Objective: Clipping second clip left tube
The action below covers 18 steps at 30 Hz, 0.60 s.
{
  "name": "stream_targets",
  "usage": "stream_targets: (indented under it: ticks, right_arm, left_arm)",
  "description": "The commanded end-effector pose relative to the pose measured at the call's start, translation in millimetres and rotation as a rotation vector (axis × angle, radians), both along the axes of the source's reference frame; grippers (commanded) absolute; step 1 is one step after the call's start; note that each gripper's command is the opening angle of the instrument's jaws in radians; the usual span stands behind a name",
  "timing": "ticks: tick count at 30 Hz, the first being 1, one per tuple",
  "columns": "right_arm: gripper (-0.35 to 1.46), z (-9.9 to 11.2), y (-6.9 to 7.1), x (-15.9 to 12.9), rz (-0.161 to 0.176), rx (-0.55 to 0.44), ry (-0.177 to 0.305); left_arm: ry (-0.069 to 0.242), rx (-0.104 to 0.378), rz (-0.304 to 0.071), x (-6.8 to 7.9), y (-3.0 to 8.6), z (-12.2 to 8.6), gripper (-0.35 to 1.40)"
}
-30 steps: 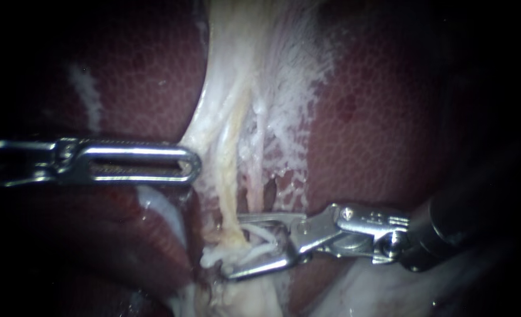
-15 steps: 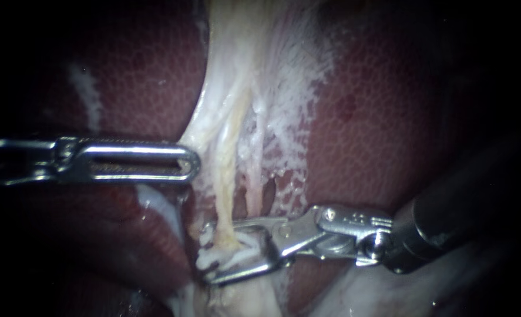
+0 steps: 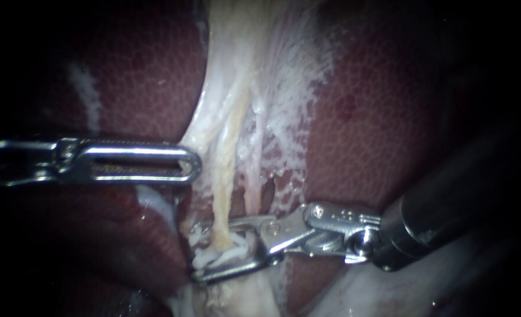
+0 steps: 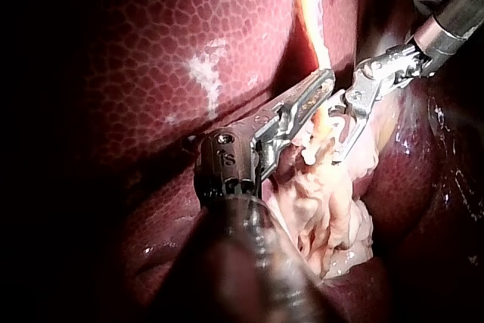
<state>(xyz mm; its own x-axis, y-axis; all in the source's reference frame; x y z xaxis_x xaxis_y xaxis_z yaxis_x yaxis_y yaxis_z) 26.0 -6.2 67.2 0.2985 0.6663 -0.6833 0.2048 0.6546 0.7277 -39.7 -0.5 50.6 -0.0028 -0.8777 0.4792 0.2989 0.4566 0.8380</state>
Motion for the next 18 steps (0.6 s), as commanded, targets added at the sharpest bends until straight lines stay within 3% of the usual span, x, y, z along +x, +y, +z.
stream_targets:
  ticks: [1, 5, 10, 18]
  right_arm:
    - [0.4, 0.0, 0.1, -0.1, 0.002, -0.001, -0.001]
    - [0.25, 0.2, 0.2, -0.2, 0.004, 0.005, -0.019]
    - [-0.35, 1.0, 0.4, -1.1, -0.01, -0.009, -0.096]
    - [-0.35, 1.6, 0.6, -1.7, -0.009, -0.012, -0.1]
  left_arm:
    - [0.0, 0.0, 0.0, 0.0, 0.0, 0.0, -0.35]
    - [0.001, 0.0, 0.0, 0.0, 0.0, 0.1, -0.35]
    - [0.001, -0.001, 0.0, 0.0, -0.1, 0.1, -0.35]
    - [0.001, -0.001, 0.0, 0.0, -0.1, 0.1, -0.35]
